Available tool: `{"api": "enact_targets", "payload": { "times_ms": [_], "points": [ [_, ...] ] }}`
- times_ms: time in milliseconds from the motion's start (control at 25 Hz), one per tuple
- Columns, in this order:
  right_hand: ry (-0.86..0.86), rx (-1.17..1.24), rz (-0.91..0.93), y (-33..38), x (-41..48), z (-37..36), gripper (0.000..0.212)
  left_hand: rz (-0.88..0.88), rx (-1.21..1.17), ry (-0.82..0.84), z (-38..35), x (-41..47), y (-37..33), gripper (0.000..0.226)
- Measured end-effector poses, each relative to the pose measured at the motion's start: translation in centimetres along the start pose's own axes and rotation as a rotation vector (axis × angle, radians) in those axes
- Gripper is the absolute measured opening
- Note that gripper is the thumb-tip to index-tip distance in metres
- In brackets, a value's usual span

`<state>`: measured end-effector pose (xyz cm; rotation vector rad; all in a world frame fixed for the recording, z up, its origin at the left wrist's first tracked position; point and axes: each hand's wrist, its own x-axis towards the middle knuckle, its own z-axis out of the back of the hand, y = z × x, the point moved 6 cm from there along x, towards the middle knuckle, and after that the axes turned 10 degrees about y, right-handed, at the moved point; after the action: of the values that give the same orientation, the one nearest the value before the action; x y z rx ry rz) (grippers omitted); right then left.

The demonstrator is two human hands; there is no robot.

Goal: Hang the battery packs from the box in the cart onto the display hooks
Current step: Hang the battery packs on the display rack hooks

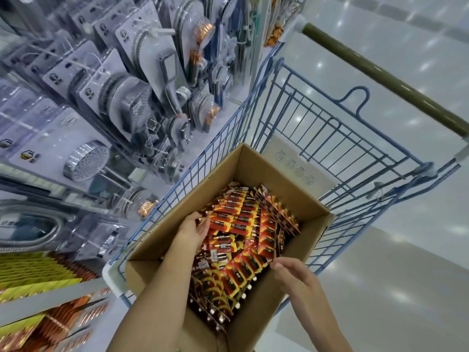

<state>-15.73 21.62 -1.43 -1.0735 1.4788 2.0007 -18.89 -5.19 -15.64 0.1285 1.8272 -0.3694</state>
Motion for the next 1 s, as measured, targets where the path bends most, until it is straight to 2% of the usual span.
{"api": "enact_targets", "payload": {
  "times_ms": [80, 160, 320, 520, 600, 680, 760, 840, 1000],
  "points": [
    [-0.004, 0.025, -0.018, 0.1, 0.4, 0.0, 0.008, -0.023, 0.007, 0.086, -0.2, -3.5, 0.3, 0.029],
    [-0.011, 0.044, -0.027, 0.4, 1.0, 0.0, 0.007, -0.022, 0.151, 0.165, 0.1, -7.4, 1.0, 0.031],
    [0.032, 0.069, 0.000, 1.9, 3.4, -0.8, 0.011, -0.024, 0.456, 0.390, 1.4, -14.4, 2.7, 0.059],
    [0.112, 0.051, -0.022, 4.6, 11.9, -4.7, 0.022, -0.163, 0.630, 0.475, 3.7, -20.5, 2.3, 0.087],
    [0.127, 0.093, -0.105, 5.9, 16.0, -7.1, 0.018, -0.199, 0.612, 0.498, 5.0, -21.9, 1.5, 0.097],
    [0.102, 0.134, -0.175, 5.7, 20.1, -8.9, 0.036, -0.232, 0.552, 0.492, 6.5, -22.8, 0.6, 0.101],
    [0.084, 0.120, -0.161, 5.3, 22.8, -10.2, 0.050, -0.274, 0.517, 0.492, 7.9, -23.4, -0.2, 0.103],
    [0.069, 0.102, -0.123, 5.9, 22.7, -11.1, 0.043, -0.308, 0.483, 0.481, 9.3, -23.9, -1.0, 0.107],
    [0.002, 0.140, -0.189, 5.2, 22.5, -11.4, 0.050, -0.334, 0.386, 0.480, 11.2, -24.8, -1.8, 0.105]
  ]
}}
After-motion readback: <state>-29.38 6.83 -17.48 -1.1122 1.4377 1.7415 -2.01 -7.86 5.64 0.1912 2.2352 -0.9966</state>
